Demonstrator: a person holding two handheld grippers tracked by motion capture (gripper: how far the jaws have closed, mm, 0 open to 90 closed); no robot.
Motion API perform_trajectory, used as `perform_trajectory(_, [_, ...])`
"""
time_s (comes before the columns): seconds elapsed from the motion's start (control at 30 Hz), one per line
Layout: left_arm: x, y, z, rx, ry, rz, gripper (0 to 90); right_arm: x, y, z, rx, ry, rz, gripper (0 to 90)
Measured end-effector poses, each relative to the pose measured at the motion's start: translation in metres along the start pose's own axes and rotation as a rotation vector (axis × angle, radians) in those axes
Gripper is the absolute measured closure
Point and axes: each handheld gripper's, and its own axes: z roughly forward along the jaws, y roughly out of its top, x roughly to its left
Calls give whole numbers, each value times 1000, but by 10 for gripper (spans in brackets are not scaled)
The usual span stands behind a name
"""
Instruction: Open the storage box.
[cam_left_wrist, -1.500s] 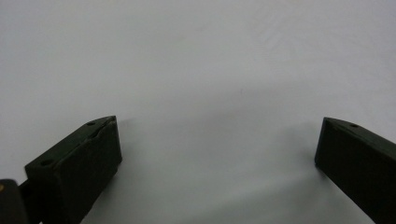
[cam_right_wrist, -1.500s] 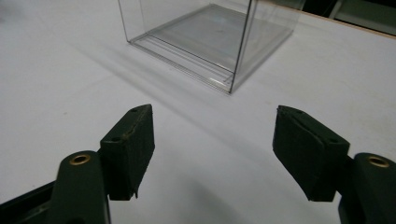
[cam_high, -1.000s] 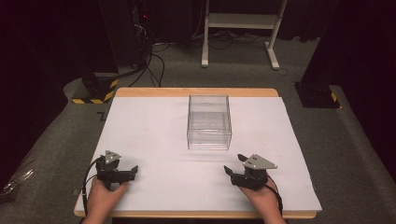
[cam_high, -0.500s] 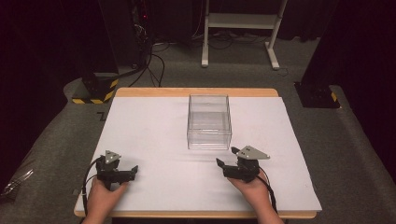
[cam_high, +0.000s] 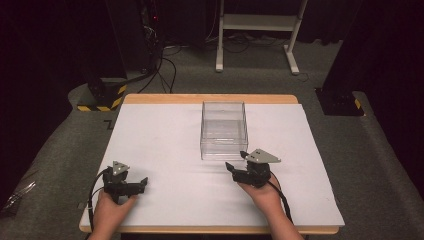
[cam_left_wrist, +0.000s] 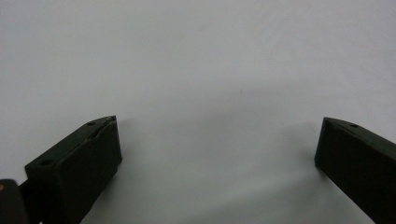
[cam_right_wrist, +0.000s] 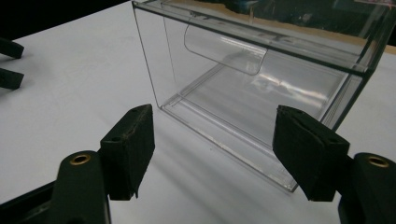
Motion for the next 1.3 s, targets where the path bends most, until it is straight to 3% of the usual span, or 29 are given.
perform_trajectory(0.77, [0, 0, 0, 0, 0, 0, 5, -8, 15, 24, -36, -16, 52, 466])
perform_trajectory(1.3, [0, 0, 0, 0, 0, 1, 5, -19, 14, 33, -51, 27, 70, 538])
